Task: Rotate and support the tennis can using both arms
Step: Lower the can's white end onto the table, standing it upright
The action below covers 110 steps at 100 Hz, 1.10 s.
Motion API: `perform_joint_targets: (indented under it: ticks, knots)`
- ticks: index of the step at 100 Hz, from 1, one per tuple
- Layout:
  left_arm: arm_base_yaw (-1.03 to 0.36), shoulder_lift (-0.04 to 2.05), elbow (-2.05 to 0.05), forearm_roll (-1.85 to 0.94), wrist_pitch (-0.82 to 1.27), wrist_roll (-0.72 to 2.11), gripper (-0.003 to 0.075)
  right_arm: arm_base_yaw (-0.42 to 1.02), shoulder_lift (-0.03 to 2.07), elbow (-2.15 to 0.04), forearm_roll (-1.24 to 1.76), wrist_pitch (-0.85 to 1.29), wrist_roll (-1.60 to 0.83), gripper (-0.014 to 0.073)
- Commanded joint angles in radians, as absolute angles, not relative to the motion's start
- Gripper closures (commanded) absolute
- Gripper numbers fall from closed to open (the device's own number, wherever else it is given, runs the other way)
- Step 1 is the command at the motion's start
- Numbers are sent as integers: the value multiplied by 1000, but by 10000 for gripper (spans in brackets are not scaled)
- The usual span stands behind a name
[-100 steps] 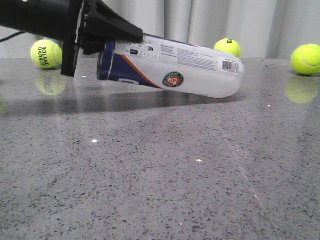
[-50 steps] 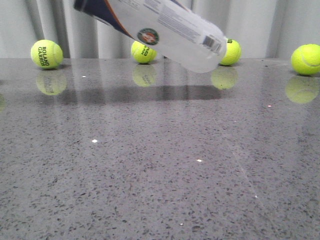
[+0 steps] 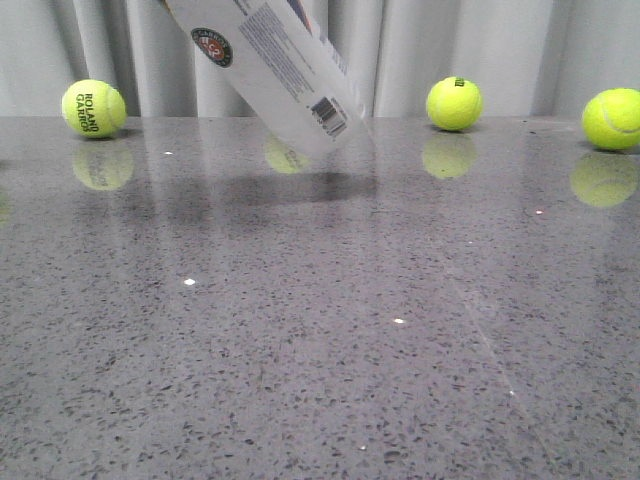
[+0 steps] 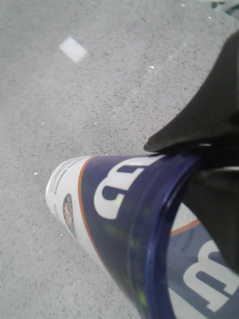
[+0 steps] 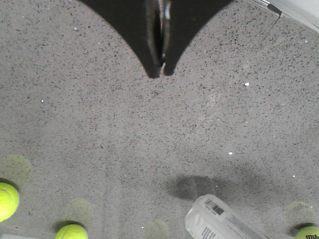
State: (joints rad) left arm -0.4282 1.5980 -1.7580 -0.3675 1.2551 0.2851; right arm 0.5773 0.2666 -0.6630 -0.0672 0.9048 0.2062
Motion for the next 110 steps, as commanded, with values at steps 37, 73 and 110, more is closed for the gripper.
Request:
perform_joint_targets:
  ticks: [37, 73, 110]
  knots:
    - [-534, 1522, -1716, -245, 1282, 246, 740, 572, 279, -686, -85, 828, 207, 661]
    - [-534, 1522, -1709, -250, 1282, 248, 671, 572, 279, -686, -85, 828, 207, 661]
    - [-534, 1546, -1768, -260, 1270, 248, 356, 572, 279, -686, -85, 828, 207, 661]
